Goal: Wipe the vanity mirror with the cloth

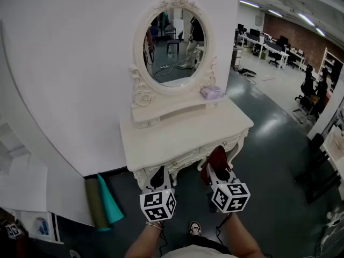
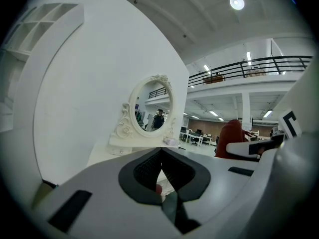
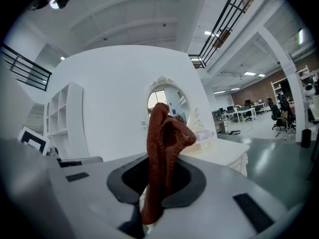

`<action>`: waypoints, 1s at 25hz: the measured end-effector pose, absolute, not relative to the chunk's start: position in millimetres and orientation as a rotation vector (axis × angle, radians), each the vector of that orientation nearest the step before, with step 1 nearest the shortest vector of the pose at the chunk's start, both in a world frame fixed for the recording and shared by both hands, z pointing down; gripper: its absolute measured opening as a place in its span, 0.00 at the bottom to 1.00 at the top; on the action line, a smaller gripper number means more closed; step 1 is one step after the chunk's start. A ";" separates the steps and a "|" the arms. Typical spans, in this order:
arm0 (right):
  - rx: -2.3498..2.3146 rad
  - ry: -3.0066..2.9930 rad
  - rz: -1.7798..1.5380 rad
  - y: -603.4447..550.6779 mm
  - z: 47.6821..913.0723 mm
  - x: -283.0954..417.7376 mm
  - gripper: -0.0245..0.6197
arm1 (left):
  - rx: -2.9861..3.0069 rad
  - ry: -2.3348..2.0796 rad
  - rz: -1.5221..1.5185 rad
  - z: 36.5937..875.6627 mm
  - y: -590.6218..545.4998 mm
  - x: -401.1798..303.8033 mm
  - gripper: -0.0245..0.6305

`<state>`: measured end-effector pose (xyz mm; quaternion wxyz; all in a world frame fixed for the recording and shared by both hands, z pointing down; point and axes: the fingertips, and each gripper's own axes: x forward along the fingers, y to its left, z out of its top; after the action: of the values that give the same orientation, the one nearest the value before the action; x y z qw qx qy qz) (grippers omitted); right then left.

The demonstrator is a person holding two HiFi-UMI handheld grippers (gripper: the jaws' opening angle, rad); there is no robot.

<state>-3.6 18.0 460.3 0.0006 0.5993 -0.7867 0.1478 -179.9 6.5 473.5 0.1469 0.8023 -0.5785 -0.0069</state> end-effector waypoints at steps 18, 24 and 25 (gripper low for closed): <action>1.760 -2.526 0.456 -145.3 468.1 76.5 0.13 | 2.240 -1.748 0.022 481.4 -149.3 -101.2 0.05; 1.714 -2.535 0.492 -162.9 482.0 83.6 0.13 | 2.195 -1.773 0.064 495.3 -166.0 -93.5 0.05; 1.709 -2.532 0.501 -167.5 487.0 86.3 0.13 | 2.187 -1.771 0.076 500.6 -170.6 -91.1 0.05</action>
<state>86.3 -167.5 487.0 0.0229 0.5520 -0.8177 0.1619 -91.1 -170.6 500.6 0.1626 0.7666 -0.6206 0.0266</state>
